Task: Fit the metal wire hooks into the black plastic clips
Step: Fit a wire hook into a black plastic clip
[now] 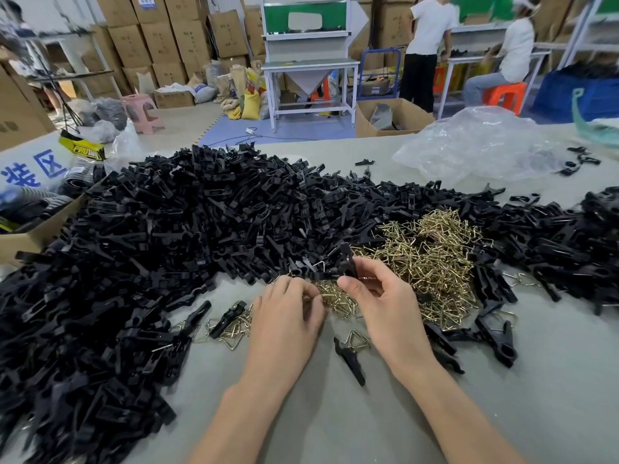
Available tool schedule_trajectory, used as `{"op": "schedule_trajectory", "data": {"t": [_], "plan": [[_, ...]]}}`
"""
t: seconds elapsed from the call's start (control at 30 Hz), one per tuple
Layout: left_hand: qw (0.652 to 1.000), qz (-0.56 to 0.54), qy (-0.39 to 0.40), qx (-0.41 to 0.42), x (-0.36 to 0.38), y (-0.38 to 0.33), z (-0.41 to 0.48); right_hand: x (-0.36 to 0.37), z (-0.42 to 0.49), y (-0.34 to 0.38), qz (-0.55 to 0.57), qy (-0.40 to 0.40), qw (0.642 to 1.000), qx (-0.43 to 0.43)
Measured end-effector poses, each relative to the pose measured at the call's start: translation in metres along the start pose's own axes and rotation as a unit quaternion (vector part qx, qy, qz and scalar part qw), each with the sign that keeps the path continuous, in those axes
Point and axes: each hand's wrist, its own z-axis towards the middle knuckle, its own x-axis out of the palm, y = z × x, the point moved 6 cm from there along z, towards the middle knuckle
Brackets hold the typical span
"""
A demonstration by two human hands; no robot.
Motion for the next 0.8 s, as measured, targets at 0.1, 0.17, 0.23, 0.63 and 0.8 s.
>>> {"op": "schedule_trajectory", "data": {"t": [0.1,0.17,0.23,0.63,0.8], "plan": [[0.990,-0.136,-0.028,-0.019,-0.009,0.000,-0.003,0.001,0.000,0.001,0.009,0.012,1.000,0.006],[0.976,-0.206,-0.057,-0.051,-0.015,0.002,-0.005,0.004,0.000,0.003,0.032,0.034,0.999,0.016],[0.948,-0.300,-0.058,-0.088,-0.017,0.006,-0.005,0.010,-0.002,0.004,0.070,0.077,0.994,0.035],[0.908,-0.401,-0.031,-0.114,-0.012,0.005,-0.007,0.018,0.000,-0.008,0.263,0.089,0.951,0.137],[0.951,-0.307,-0.004,-0.017,-0.013,-0.006,-0.009,0.020,-0.001,-0.006,0.243,0.097,0.956,0.132]]}}
